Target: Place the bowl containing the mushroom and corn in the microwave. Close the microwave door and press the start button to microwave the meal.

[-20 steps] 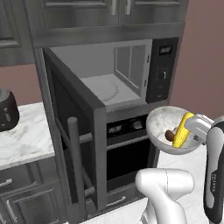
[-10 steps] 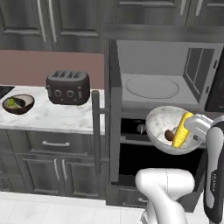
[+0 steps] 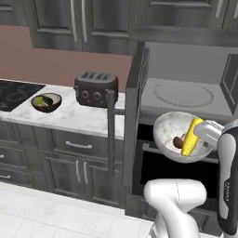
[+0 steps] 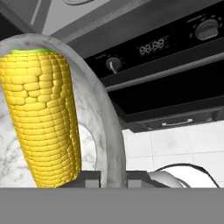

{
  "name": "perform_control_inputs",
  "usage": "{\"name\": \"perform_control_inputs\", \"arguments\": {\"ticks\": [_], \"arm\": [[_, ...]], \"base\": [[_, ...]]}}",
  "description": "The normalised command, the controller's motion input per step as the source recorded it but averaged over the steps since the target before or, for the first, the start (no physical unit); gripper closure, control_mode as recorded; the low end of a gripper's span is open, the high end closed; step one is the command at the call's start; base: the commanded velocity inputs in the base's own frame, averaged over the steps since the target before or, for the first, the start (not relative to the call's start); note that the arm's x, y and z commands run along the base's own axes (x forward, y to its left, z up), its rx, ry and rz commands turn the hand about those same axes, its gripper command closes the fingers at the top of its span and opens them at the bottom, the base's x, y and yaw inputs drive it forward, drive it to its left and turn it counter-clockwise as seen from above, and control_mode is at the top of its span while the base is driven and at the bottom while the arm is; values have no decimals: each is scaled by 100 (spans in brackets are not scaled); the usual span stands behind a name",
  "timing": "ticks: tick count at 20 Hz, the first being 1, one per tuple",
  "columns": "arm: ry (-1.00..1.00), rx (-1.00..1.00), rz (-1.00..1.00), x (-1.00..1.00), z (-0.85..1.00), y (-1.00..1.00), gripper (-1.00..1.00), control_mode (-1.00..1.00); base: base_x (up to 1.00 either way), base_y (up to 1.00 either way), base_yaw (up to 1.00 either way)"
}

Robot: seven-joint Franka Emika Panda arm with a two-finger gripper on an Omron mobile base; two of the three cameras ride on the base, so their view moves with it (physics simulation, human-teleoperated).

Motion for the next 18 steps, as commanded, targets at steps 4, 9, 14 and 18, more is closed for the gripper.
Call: {"name": "perform_control_inputs", "arguments": {"ticks": [4, 9, 14, 18], "arm": [[0, 0, 0, 0, 0, 0, 100, 100], [0, 0, 0, 0, 0, 0, 100, 100], [0, 0, 0, 0, 0, 0, 100, 100], [0, 0, 0, 0, 0, 0, 100, 100]], "base": [[22, -14, -8], [37, -18, -14], [17, -20, -17], [-1, -1, -25]]}}
